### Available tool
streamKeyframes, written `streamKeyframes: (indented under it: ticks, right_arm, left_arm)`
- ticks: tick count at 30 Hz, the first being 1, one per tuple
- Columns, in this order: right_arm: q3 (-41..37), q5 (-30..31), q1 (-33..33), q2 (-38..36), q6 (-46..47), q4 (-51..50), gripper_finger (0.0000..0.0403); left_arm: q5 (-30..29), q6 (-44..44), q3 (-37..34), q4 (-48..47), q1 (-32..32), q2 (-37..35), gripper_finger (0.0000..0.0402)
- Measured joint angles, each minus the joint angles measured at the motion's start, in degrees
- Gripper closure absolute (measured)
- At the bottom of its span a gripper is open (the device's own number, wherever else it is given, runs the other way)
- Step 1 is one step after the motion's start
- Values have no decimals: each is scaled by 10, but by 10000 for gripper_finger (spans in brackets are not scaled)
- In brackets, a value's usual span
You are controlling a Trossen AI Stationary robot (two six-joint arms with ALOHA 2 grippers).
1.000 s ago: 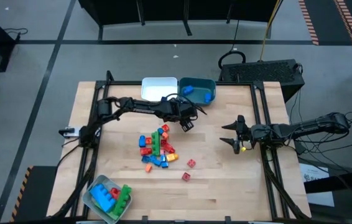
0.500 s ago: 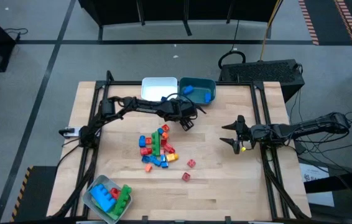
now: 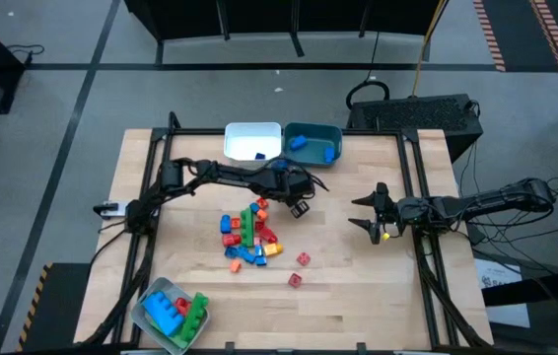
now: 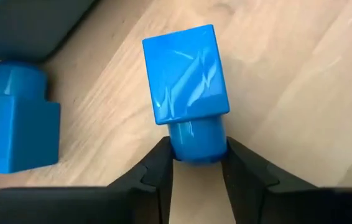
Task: Sort blocks by size
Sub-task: Put the blue 1 stud game piece into the blue bin
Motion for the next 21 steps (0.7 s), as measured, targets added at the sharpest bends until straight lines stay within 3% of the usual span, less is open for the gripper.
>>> streamKeyframes:
  ticks: [13, 21]
  right_arm:
    - [0, 0, 0, 0, 0, 0, 124]
    - [0, 0, 0, 0, -2, 0, 124]
  left_arm:
    - [0, -19, 15, -11, -42, 1, 291]
    - [-18, 7, 103, -49, -61, -2, 291]
